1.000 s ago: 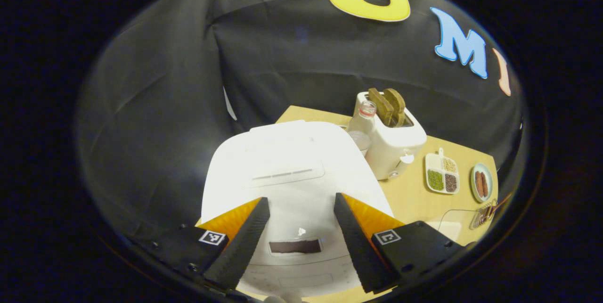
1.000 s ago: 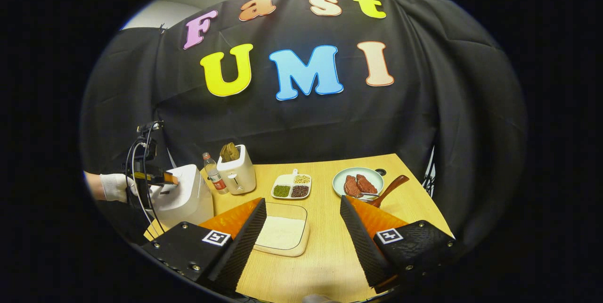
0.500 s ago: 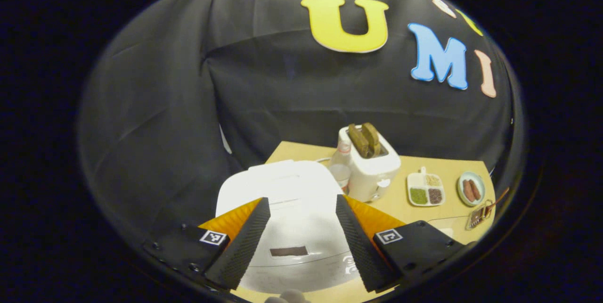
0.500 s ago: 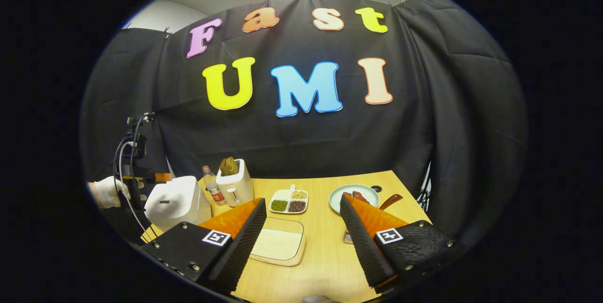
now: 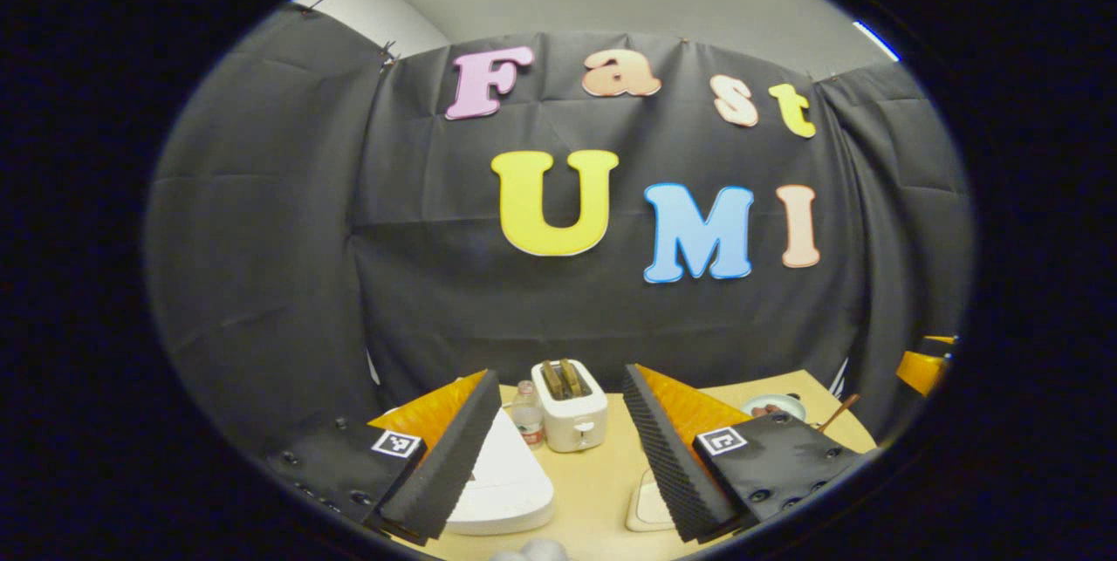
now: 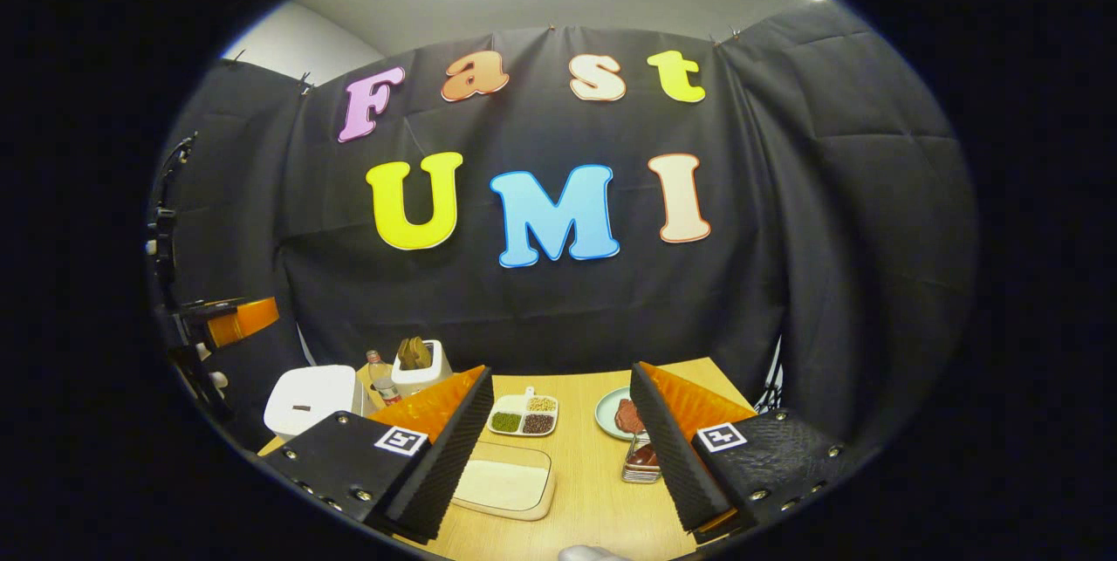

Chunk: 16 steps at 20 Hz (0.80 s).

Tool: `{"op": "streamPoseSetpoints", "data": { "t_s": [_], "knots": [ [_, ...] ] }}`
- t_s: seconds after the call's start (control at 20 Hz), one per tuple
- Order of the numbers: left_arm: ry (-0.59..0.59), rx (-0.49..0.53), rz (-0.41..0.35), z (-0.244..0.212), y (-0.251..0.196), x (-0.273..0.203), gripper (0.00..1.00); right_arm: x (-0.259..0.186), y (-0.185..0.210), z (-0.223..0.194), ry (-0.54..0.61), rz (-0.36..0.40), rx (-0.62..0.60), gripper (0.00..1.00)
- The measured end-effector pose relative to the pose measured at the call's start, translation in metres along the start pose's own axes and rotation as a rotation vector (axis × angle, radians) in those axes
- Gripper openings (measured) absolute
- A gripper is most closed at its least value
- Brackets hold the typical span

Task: Close the left gripper, press the button to open the rice cooker; take a wooden spoon from the chopstick holder with the right hand, scoop a spoonful of rice and pour it into the rice cooker, then put the wooden spoon back into the chopstick holder.

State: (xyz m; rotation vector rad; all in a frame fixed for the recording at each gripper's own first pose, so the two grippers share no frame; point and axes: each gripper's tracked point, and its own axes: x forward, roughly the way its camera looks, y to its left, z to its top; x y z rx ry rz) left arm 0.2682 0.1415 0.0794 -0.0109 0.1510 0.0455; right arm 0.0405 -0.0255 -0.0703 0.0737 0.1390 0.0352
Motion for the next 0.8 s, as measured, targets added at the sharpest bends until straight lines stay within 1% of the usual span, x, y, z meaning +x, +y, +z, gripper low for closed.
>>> {"op": "streamPoseSetpoints", "data": {
  "t_s": [0.15, 0.2, 0.25, 0.3, 0.45, 0.8],
  "knots": [
    [-0.047, -0.017, -0.021, 0.005, -0.022, -0.023, 0.99, -0.004, -0.003, 0.012, -0.037, -0.017, -0.02, 0.96],
    [-0.055, -0.007, -0.018, 0.005, -0.025, -0.033, 0.98, -0.007, -0.005, 0.014, -0.041, -0.022, -0.026, 0.94],
    [-0.064, 0.009, -0.02, 0.007, -0.027, -0.04, 0.98, -0.01, -0.004, 0.016, -0.047, -0.023, -0.034, 0.96],
    [-0.075, 0.021, -0.018, 0.01, -0.028, -0.047, 0.98, -0.012, -0.004, 0.019, -0.058, -0.026, -0.038, 0.96],
    [-0.101, 0.035, -0.024, 0.018, -0.033, -0.058, 0.98, -0.018, -0.004, 0.022, -0.071, -0.019, -0.032, 0.96],
    [-0.119, 0.028, -0.022, 0.028, -0.034, -0.069, 0.98, -0.032, -0.009, 0.033, -0.099, -0.026, -0.034, 0.96]
  ]
}}
